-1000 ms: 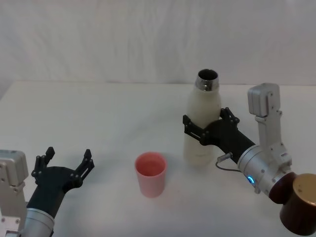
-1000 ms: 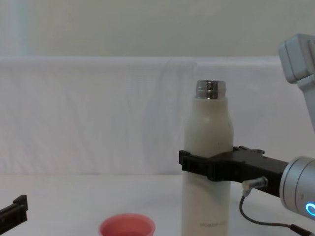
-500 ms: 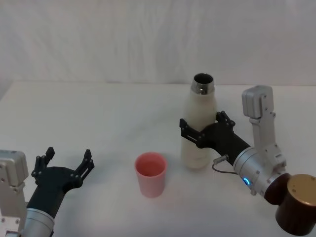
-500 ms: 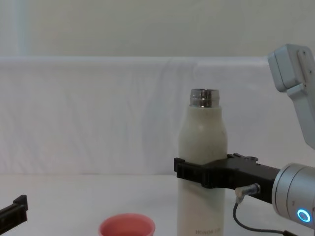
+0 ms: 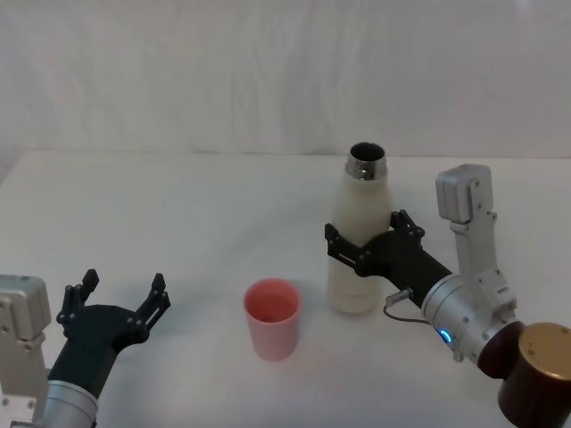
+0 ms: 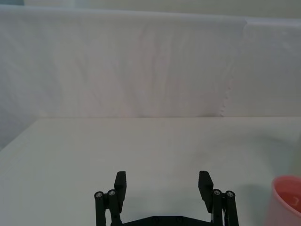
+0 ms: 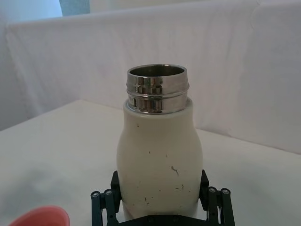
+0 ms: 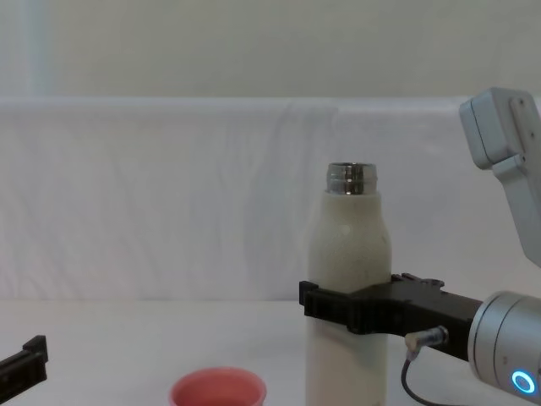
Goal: Grasp the thermos with one hand and pour water into the cup lid.
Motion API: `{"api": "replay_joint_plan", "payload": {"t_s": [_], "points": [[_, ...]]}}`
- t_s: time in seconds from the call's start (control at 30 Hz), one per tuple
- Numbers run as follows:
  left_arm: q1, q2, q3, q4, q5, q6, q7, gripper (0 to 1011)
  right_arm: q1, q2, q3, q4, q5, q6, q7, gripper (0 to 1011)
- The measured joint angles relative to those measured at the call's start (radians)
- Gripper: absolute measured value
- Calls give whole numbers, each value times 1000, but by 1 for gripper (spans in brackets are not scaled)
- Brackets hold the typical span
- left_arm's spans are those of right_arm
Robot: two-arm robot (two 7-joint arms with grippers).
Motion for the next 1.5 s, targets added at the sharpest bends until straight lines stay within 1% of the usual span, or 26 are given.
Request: {"api": "replay_joint_plan", "payload": {"t_s": [0.73,1.3,1.37,1.5], "points": [[0,0,0,0,0,0,0,1001,10,15,-22,13,0,3,-8,958],[0,0,0,0,0,0,0,1001,12,16,-25,16,-3,4,-9,957],[0,0,0,0,0,0,0,1001,12,16,-25,17,-3,5,-9,1000],[0,0,0,0,0,0,0,1001,11,16,-25,17,-3,5,-9,1000]]}}
